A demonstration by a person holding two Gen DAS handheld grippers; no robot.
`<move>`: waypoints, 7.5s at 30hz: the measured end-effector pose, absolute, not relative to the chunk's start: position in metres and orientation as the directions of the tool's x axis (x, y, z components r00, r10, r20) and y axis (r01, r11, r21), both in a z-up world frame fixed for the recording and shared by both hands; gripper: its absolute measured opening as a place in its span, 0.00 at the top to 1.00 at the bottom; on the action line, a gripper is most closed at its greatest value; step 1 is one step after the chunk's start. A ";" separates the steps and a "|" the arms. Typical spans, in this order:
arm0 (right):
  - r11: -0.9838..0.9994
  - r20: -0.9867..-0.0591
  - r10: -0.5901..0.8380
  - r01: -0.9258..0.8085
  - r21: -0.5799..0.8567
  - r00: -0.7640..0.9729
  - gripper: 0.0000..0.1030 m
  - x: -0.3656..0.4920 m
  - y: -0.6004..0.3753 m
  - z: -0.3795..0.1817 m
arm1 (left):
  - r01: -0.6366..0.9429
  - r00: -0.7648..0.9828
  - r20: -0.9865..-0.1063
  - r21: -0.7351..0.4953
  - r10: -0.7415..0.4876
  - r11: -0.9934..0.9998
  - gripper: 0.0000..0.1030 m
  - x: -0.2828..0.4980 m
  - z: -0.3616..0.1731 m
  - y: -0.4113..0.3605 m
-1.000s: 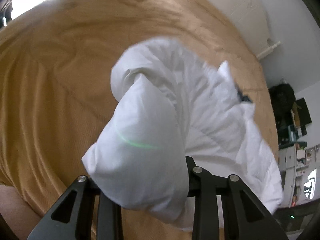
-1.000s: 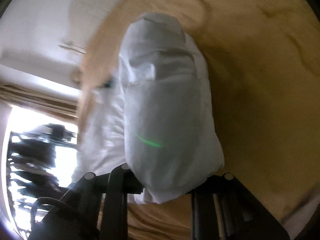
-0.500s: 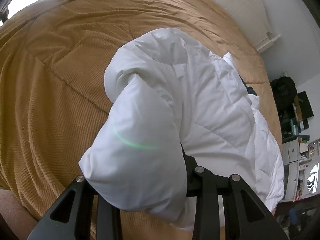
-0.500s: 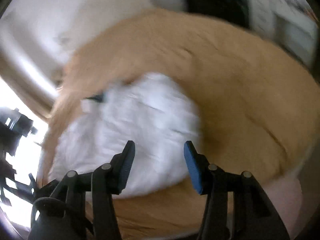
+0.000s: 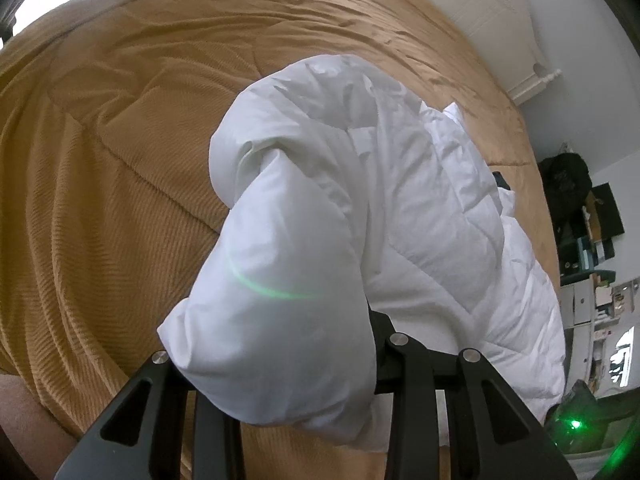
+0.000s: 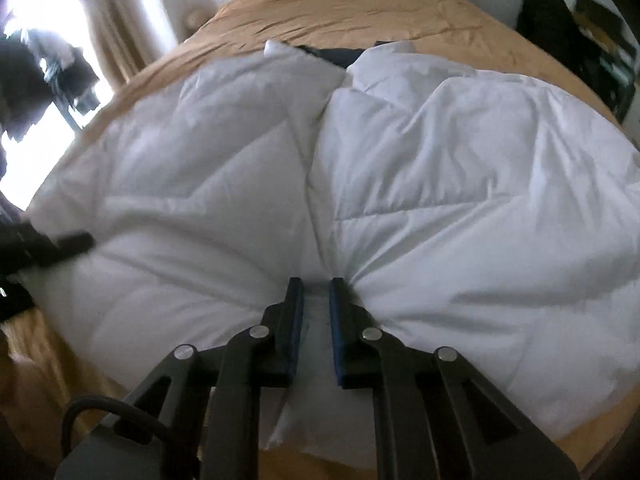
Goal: Fold large clothes
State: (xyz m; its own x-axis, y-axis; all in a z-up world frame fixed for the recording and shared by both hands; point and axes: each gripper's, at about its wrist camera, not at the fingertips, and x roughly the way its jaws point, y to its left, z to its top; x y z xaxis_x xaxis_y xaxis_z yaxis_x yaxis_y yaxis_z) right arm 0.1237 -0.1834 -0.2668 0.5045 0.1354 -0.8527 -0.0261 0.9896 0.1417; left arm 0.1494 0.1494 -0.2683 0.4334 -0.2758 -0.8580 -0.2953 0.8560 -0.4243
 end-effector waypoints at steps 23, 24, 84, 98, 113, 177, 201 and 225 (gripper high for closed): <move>0.992 -0.919 0.064 0.072 0.100 0.388 0.90 0.341 -0.204 -0.254 | -0.269 0.430 -0.870 -0.381 -0.243 0.885 0.67 0.156 -0.254 0.145; 0.992 -0.903 0.081 0.057 0.116 0.422 0.90 0.326 -0.204 -0.240 | -0.268 0.432 -0.868 -0.383 -0.246 0.884 0.67 0.156 -0.255 0.146; 0.794 -0.743 0.067 0.416 0.444 0.666 0.90 -0.004 -0.525 -0.160 | 0.719 0.504 -0.835 0.265 -0.219 0.643 0.63 0.071 -0.271 -0.251; 0.876 -0.909 0.372 0.252 0.411 0.188 0.98 0.176 -0.473 -0.258 | 0.780 0.384 -0.857 0.102 -0.343 0.618 0.45 0.081 -0.241 -0.225; 0.843 -0.888 0.363 0.307 0.443 0.283 1.00 0.132 -0.469 -0.266 | 0.541 0.262 -0.856 -0.252 -0.445 0.803 0.36 0.209 -0.213 -0.103; 0.901 -0.934 0.163 0.339 0.272 0.318 1.00 0.211 -0.475 -0.220 | 0.601 0.314 -0.860 -0.148 -0.402 0.785 0.06 0.169 -0.242 -0.154; 0.918 -0.899 0.144 0.282 0.277 0.414 0.99 0.031 -0.414 -0.225 | 0.442 0.395 -0.823 -0.220 -0.409 0.870 0.22 0.165 -0.208 -0.114; 0.905 -0.873 0.127 0.305 0.296 0.470 0.99 0.017 -0.417 -0.234 | 0.356 0.313 -0.883 -0.231 -0.349 0.905 0.77 0.278 -0.221 -0.152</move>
State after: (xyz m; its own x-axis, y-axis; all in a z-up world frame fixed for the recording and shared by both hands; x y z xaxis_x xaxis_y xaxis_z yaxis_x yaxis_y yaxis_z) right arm 0.0169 -0.4170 -0.2336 0.4704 0.1268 -0.8733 0.3046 0.9055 0.2956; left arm 0.2784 -0.1521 -0.2208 0.3128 -0.3488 -0.8835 0.3565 0.9053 -0.2312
